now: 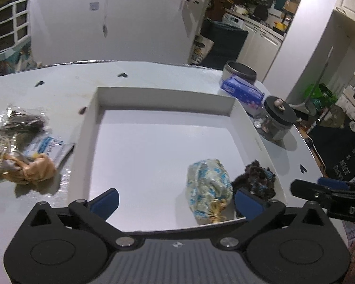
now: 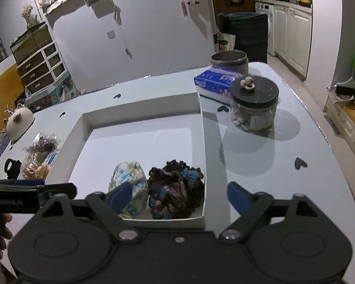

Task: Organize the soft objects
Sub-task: 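Open both tools to drop the pouch and scrunchie into the tray, then grasp the black hair tie with the left tool while the right tool grasps the peach bow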

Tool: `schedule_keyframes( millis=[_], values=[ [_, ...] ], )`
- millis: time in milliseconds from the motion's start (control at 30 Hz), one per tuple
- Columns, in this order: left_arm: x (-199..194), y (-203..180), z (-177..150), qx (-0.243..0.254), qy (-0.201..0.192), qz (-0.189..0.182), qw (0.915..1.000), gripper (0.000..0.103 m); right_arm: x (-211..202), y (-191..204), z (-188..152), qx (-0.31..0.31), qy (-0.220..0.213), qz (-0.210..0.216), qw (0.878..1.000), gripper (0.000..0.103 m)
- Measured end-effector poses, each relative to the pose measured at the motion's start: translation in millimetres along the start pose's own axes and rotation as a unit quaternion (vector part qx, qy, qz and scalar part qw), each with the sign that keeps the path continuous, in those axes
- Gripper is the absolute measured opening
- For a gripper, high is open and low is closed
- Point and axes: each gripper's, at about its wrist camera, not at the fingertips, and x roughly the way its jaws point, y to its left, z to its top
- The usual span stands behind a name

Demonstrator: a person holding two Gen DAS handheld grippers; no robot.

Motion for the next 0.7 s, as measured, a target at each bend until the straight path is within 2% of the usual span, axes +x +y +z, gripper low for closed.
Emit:
schedule_keyframes(
  millis=[133,467,700],
  values=[
    [-11.0,8.7,-3.7,-0.009,-0.018,0.017,0.9997,0.103,-6.0,7.1,0.7,-0.009,-0.011,-0.004,1.0,0.103],
    [-30.7,42.5,-7.2,-0.011,-0.035,0.021,0.9991,0.103,-12.3,40.2,-1.4,-0.024,-0.024,-0.018,0.999,0.103],
    [-47.6,90.8,-1.3,-0.013,-0.044,0.011,0.9989,0.103,-11.7,80.6,-4.3,-0.015,-0.033,-0.04,0.999,0.103]
  ],
)
